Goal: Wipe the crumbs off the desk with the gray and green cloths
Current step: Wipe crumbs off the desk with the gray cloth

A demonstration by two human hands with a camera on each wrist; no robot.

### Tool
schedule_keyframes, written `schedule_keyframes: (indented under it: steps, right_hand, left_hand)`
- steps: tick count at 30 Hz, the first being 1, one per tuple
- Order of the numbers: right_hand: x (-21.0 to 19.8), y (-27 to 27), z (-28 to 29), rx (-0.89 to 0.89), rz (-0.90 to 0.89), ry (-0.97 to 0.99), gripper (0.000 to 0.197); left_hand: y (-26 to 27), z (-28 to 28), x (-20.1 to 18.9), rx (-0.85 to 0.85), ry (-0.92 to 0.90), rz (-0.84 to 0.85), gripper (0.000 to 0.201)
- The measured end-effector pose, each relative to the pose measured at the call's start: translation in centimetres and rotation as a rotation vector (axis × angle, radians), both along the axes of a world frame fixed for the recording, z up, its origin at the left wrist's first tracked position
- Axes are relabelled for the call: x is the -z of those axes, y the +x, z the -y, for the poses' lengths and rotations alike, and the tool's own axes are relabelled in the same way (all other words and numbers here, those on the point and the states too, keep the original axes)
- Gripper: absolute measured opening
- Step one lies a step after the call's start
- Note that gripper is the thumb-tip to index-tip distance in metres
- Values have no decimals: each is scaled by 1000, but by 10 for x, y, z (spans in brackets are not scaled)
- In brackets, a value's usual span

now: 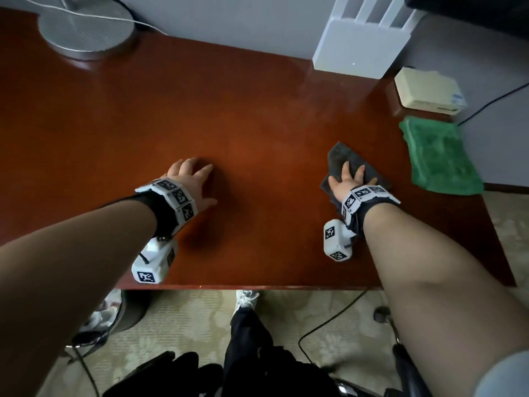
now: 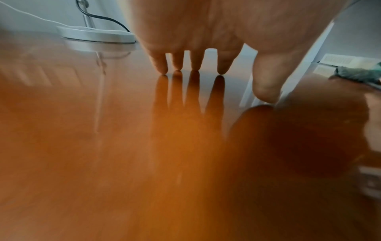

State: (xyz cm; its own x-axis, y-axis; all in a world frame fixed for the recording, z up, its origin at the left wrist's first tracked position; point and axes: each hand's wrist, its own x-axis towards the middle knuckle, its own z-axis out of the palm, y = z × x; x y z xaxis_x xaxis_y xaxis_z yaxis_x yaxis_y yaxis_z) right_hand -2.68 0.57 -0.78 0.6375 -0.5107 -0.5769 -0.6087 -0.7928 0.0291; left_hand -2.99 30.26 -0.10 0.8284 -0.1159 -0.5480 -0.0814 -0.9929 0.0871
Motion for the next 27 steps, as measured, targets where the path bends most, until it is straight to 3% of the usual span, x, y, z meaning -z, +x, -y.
schedule_keyframes:
  steps: [3, 8, 10, 12, 17, 19, 22, 27]
  right_hand:
    - [-1, 47, 2, -67, 14, -13, 65]
    - [4, 71, -59, -706, -15, 128, 65]
    - [7, 82, -61, -850, -53, 160, 63]
    - [8, 105, -37, -816, -48, 136, 62]
    - [8, 176, 39, -299, 63, -30, 63]
    - [11, 199, 41, -233, 74, -81, 65]
    - [13, 220, 15, -305, 115, -103, 67]
    - [7, 205, -44, -704, 124, 19, 68]
  left_hand:
    - [36, 16, 4, -14, 40, -46, 94]
    - [69, 19, -2, -5, 82, -86, 102]
    - [74, 18, -2, 5, 99, -94, 104]
    - [75, 18, 0, 3, 109, -110, 105]
    - [77, 19, 6, -2, 127, -71, 107]
    - [77, 19, 7, -11, 127, -65, 106]
    - [78, 21, 6, -16, 145, -79, 106]
    - [80, 23, 4, -24, 161, -84, 108]
